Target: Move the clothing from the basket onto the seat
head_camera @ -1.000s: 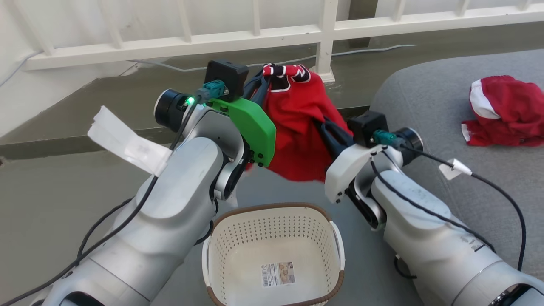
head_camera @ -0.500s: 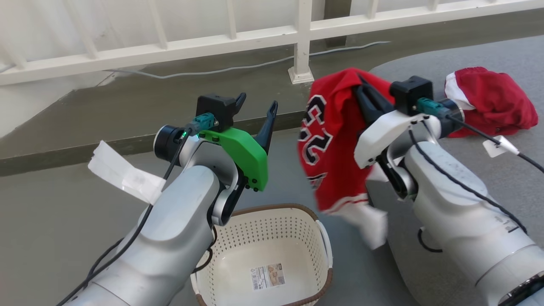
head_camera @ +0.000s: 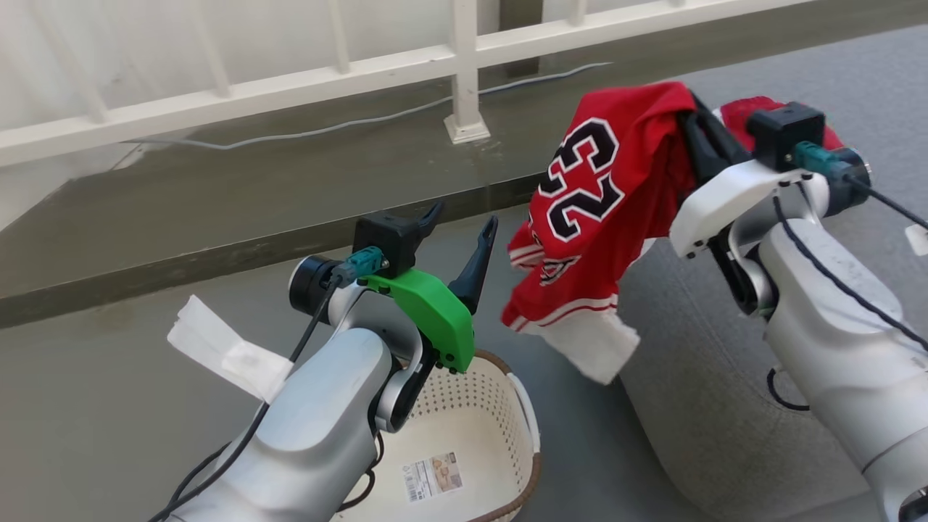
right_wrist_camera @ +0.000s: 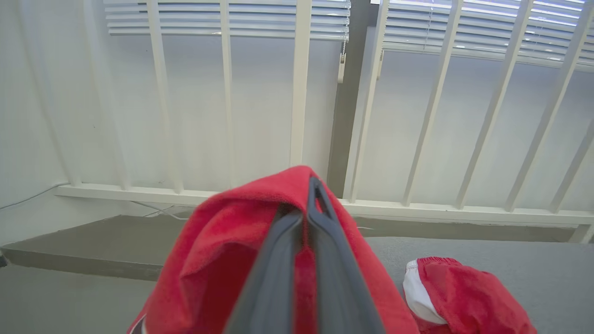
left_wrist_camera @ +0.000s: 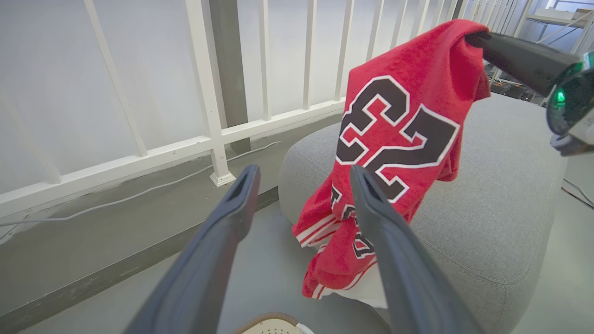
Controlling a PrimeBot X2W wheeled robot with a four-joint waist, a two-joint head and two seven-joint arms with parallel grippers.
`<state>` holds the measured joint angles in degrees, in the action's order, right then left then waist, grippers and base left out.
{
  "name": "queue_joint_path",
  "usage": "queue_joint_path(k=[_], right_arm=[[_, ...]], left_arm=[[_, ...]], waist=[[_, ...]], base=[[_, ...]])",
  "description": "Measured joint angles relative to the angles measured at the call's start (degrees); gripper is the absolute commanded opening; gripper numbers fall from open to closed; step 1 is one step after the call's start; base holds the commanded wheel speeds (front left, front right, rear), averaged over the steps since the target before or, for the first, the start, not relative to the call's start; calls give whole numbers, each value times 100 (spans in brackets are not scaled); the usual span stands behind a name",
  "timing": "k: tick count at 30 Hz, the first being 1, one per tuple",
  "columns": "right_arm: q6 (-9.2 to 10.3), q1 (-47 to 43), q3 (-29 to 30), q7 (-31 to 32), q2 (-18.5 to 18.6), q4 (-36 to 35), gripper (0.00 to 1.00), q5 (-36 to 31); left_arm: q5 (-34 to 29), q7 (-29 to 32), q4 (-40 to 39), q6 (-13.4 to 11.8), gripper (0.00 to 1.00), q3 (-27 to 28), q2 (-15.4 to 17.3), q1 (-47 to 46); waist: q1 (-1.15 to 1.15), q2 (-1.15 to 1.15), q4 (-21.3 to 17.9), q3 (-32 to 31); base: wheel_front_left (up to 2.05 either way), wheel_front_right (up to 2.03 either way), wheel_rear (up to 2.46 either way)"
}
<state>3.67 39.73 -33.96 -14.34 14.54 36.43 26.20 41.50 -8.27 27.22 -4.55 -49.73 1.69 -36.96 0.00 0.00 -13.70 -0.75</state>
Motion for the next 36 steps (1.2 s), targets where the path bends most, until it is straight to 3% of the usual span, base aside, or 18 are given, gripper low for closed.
queue_joint_path(k=[13,25,36], right_arm=[[4,2,210,-8,326,-361,0,-103],[105,-4,798,-9,1005,-717,0,-91],[198,-32,1179,-9,1178,-1139,0,10]], left_arm=[[-12,-146,-169,53,100,-242,7,51],[-53,-127,-436,160,100,-739,29,103],[-53,-33,-514,254,100,-982,62,55]], waist=[[0,0,-722,76],[0,0,-1562,263],[0,0,-1830,709]], base=[[0,0,0],[0,0,0],[0,0,0]])
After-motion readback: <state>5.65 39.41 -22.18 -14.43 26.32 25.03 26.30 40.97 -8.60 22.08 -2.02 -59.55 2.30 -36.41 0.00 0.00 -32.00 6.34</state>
